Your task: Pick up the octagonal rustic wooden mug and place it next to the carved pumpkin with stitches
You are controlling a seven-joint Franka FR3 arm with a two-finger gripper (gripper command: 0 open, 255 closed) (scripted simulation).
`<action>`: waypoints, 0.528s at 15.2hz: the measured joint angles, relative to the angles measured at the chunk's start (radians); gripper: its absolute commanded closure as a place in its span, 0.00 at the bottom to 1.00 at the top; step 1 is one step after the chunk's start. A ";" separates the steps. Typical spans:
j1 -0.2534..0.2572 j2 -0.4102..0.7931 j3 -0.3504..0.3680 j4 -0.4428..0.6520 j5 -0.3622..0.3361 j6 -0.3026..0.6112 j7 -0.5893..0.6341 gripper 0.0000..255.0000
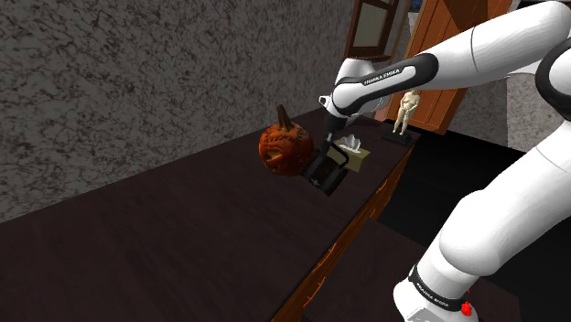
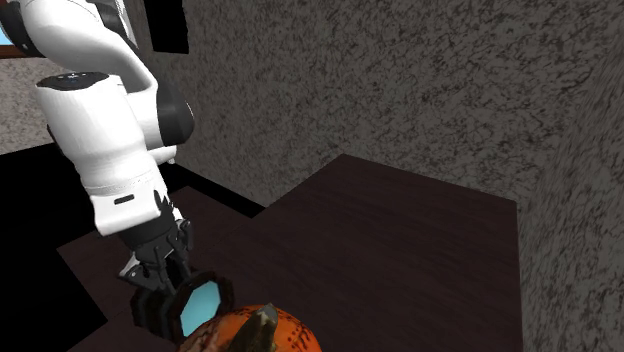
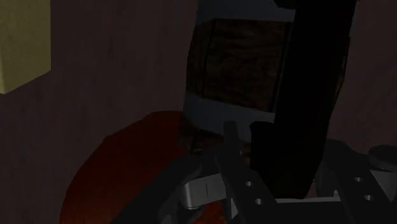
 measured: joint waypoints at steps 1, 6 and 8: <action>-0.002 0.004 -0.003 -0.013 0.000 0.050 -0.005 1.00; -0.002 0.017 -0.005 -0.011 0.002 0.081 -0.009 1.00; -0.002 0.015 -0.005 -0.014 0.001 0.083 -0.007 1.00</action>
